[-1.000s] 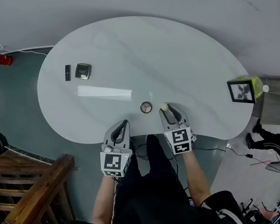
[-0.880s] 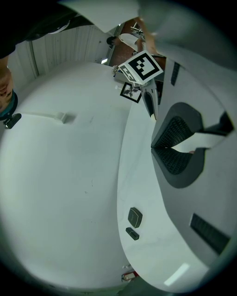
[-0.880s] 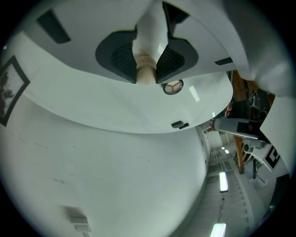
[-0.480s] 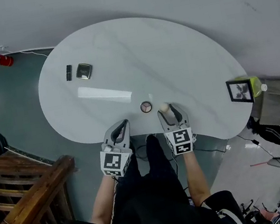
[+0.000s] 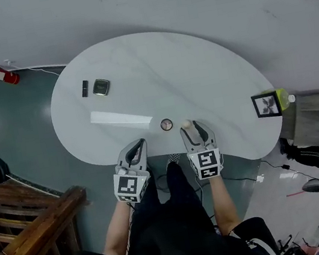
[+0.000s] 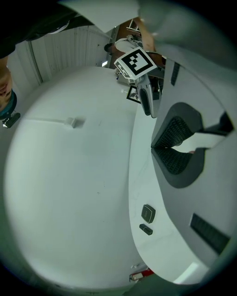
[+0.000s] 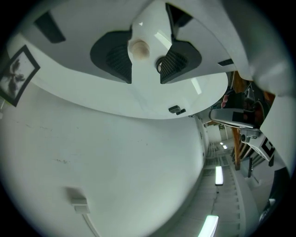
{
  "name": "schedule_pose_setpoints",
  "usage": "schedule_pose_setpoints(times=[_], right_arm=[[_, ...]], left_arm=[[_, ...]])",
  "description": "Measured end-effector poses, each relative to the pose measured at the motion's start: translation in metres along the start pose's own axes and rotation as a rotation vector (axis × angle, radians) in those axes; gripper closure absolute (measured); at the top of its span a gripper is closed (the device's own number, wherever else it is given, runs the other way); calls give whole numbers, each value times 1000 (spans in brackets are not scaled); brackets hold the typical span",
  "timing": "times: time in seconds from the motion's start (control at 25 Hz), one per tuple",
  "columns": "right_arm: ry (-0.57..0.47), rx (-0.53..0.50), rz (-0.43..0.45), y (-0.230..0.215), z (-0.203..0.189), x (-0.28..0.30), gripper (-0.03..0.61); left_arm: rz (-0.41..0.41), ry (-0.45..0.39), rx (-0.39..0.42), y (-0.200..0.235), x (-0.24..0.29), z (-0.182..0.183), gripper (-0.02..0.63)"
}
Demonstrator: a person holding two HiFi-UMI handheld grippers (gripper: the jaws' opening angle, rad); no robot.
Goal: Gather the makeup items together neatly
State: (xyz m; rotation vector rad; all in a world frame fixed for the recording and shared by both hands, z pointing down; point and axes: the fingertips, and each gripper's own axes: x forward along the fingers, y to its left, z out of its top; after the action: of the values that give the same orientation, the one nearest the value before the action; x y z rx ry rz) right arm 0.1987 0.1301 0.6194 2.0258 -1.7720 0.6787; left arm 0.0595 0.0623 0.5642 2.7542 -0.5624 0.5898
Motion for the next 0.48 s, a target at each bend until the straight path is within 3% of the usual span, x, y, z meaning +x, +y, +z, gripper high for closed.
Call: schedule_pose_setpoints(times=[0.28,0.48], right_arm=[[-103,-8,2,15,47,-33,374],[-186,-32,-31,21,86,-54,440]], left_arm=[[27,-70,23,-1,-30,37,597],[5,-129,63,-7,-46,61,597]])
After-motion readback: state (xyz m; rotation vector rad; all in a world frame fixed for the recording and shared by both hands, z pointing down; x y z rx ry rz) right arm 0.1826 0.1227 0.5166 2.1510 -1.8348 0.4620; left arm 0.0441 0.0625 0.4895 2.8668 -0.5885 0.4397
